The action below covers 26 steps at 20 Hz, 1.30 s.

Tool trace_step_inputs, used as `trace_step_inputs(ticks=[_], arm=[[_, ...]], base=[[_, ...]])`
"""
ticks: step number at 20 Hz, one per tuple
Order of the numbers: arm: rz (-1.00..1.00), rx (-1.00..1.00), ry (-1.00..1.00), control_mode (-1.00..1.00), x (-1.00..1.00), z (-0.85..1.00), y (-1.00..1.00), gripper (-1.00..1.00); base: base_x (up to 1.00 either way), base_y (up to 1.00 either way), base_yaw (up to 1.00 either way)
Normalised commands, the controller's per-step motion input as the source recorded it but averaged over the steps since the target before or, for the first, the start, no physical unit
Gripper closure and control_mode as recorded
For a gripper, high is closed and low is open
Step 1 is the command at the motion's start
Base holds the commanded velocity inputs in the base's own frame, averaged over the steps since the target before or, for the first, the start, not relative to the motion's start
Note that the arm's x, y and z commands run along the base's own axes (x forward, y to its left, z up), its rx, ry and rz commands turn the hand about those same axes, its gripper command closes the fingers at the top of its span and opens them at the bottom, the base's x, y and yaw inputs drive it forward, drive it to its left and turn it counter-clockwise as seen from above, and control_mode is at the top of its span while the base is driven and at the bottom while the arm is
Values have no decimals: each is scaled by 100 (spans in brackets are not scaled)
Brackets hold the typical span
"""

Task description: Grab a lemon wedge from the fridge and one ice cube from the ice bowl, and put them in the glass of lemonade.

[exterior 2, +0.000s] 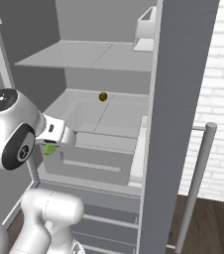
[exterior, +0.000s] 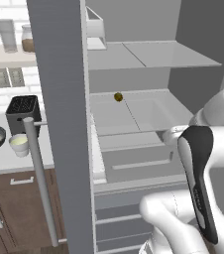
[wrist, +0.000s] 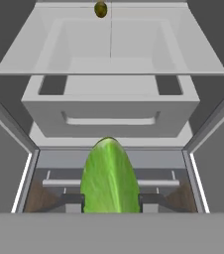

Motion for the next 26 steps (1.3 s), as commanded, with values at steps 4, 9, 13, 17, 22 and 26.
trace_step_inputs(ticks=[4, 9, 13, 17, 22, 26], arm=[[0, 0, 0, 100, 0, 0, 0, 100], [0, 0, 0, 100, 0, 0, 0, 100], [0, 0, 0, 100, 0, 0, 0, 100], [0, 0, 0, 100, 0, 0, 0, 100], [0, 0, 0, 100, 0, 0, 0, 100], [0, 0, 0, 100, 0, 0, 0, 100]], base=[[-12, 0, 0], [-100, 0, 0], [-100, 4, 10], [-95, 34, 53], [-16, 19, 89], [0, 41, 81]])
